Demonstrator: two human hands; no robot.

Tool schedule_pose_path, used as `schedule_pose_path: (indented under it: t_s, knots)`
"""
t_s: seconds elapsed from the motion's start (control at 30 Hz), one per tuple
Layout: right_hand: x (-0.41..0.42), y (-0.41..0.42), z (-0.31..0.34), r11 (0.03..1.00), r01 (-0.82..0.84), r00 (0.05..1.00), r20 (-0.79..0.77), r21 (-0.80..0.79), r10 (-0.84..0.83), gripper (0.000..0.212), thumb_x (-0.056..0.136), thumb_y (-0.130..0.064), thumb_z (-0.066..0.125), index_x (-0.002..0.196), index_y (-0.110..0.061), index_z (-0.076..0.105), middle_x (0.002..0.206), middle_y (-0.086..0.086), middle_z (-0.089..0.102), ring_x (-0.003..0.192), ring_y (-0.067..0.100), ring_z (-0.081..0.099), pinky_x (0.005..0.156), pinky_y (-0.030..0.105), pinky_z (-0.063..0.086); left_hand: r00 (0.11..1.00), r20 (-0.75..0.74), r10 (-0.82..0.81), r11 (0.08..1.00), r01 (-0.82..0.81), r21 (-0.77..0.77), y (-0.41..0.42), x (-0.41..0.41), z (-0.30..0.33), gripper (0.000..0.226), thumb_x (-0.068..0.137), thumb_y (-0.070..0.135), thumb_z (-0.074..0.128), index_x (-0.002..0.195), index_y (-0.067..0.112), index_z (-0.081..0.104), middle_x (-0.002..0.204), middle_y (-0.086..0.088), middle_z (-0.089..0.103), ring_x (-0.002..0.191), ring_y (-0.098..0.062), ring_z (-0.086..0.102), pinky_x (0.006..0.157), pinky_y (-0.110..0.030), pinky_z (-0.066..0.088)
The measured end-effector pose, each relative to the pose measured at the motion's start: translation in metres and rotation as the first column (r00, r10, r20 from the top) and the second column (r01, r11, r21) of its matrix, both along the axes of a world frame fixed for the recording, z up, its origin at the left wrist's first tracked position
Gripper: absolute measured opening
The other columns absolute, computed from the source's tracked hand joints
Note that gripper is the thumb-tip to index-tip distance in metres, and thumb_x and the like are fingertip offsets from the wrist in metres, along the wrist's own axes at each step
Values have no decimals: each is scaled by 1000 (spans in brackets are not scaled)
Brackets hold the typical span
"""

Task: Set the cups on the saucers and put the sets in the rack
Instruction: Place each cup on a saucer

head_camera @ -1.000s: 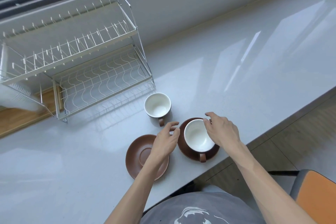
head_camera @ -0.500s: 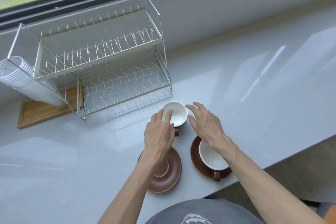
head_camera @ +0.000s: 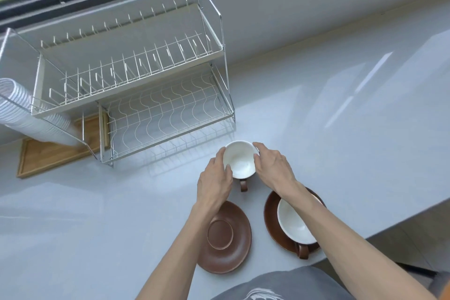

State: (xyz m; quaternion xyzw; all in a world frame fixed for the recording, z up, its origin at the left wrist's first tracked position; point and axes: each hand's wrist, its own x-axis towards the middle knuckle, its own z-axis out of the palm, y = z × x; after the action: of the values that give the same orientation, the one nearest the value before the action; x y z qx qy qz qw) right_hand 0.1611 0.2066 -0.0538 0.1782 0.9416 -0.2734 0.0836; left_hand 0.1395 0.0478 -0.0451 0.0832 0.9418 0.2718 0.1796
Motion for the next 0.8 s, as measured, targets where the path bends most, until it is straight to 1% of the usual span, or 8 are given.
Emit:
schedule_pose_path:
  t_s: [0.07, 0.1, 0.17, 0.2, 0.27, 0.47, 0.63, 0.8]
  knots:
    - [-2, -2, -2, 999, 29, 999, 15, -26, -29, 43, 101, -15, 39, 144, -15, 44, 104, 23, 70, 99, 44, 63, 85, 44, 47, 998, 54, 32, 999, -34, 41, -1, -3, -3, 53, 101, 23, 41, 154, 23, 31, 129, -9, 61, 110, -33, 60, 91, -40, 44]
    - [-4, -3, -3, 998, 47, 999, 22, -43, -46, 43, 101, -14, 38, 143, -15, 45, 105, 24, 69, 100, 45, 62, 85, 44, 47, 994, 94, 54, 995, -62, 83, -1, -4, -3, 54, 100, 23, 41, 153, 24, 32, 128, -9, 62, 107, -34, 62, 93, -41, 47]
    - [-6, -4, -5, 994, 79, 996, 37, -76, -76, 44, 100, -12, 38, 142, -16, 46, 106, 24, 69, 102, 45, 61, 87, 45, 47, 984, 158, 88, 981, -113, 159, -2, -5, -3, 55, 96, 25, 40, 150, 27, 35, 128, -9, 61, 101, -36, 66, 95, -48, 52]
    - [-6, -5, -5, 992, 91, 995, 42, -86, -87, 44, 99, -11, 37, 142, -16, 46, 106, 24, 69, 102, 45, 61, 87, 45, 47, 981, 171, 93, 977, -123, 175, -2, -6, -3, 54, 95, 25, 40, 149, 28, 36, 128, -8, 60, 100, -37, 67, 94, -50, 52]
    - [-6, -6, -4, 988, 112, 993, 43, -106, -108, 45, 97, -10, 37, 140, -15, 49, 102, 24, 70, 101, 45, 63, 88, 45, 49, 978, 185, 95, 976, -128, 176, -2, -6, -1, 53, 95, 21, 40, 148, 28, 37, 129, -8, 59, 99, -38, 68, 95, -51, 51]
    - [4, -16, 0, 980, 145, 989, 30, -136, -142, 45, 92, -9, 36, 133, -16, 54, 100, 24, 71, 99, 46, 63, 86, 47, 51, 973, 197, 118, 975, -150, 161, -7, 2, 9, 54, 95, 17, 38, 147, 29, 39, 134, -8, 59, 101, -38, 69, 98, -50, 50]
    - [13, -25, 10, 984, 132, 991, -9, -123, -134, 45, 94, -7, 38, 135, -14, 53, 112, 26, 68, 104, 47, 60, 87, 45, 49, 979, 165, 120, 975, -147, 165, -16, 13, 20, 53, 95, 16, 39, 147, 28, 40, 133, -7, 60, 101, -38, 69, 97, -50, 50]
    - [26, -37, 18, 984, 131, 990, -36, -119, -136, 46, 94, -7, 39, 138, -14, 52, 116, 25, 67, 108, 46, 59, 90, 44, 46, 984, 125, 123, 971, -146, 190, -28, 25, 29, 52, 94, 16, 41, 144, 28, 44, 133, -7, 61, 101, -38, 68, 98, -48, 49]
